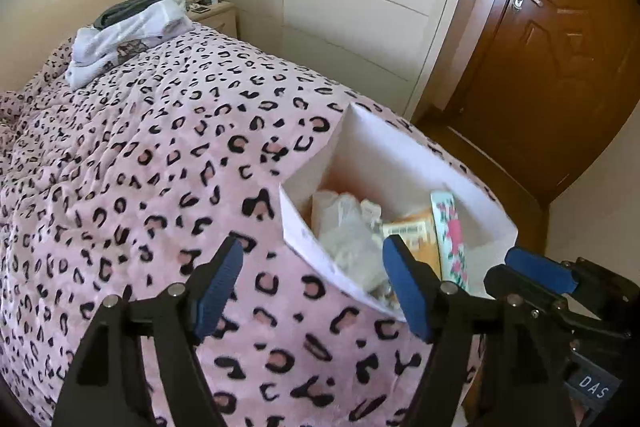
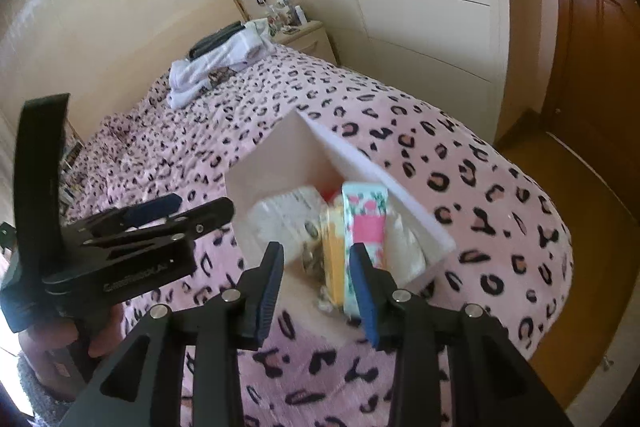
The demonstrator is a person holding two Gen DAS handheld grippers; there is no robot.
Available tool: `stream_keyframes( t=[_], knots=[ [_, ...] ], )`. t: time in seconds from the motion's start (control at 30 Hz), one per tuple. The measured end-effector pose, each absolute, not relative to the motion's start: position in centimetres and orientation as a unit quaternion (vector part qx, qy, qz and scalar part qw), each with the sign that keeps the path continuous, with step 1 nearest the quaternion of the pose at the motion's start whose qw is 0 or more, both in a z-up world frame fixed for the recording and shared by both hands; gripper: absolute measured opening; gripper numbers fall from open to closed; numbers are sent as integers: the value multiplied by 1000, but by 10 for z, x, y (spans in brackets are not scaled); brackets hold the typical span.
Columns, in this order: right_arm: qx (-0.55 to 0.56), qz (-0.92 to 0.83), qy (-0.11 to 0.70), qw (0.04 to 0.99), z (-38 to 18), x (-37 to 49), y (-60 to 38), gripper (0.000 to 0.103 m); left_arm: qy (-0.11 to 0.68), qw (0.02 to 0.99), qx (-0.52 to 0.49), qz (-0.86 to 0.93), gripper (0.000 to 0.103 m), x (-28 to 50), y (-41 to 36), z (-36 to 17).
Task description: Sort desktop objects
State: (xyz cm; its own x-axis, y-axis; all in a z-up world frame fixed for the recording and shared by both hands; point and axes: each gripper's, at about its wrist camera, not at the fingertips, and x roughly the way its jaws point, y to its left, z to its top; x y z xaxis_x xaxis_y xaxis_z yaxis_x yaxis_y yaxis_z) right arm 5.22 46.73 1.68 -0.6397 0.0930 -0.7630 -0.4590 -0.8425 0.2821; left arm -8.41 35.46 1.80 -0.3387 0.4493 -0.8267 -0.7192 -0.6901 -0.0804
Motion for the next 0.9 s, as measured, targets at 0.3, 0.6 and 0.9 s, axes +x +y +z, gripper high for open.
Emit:
stream_keyframes(
  t=[0.3, 0.6, 0.9],
  knots=[
    [-413, 866, 196, 202, 4, 82, 447, 44, 146, 327, -436, 826, 85, -39, 327, 13],
    [-402, 865, 194, 228, 0, 111, 447, 53, 146, 310, -426, 837, 90, -4, 326, 14],
    [-394, 859, 212, 251, -6, 135, 465, 57, 156, 308, -425, 836, 90, 18, 345, 11]
  ],
)
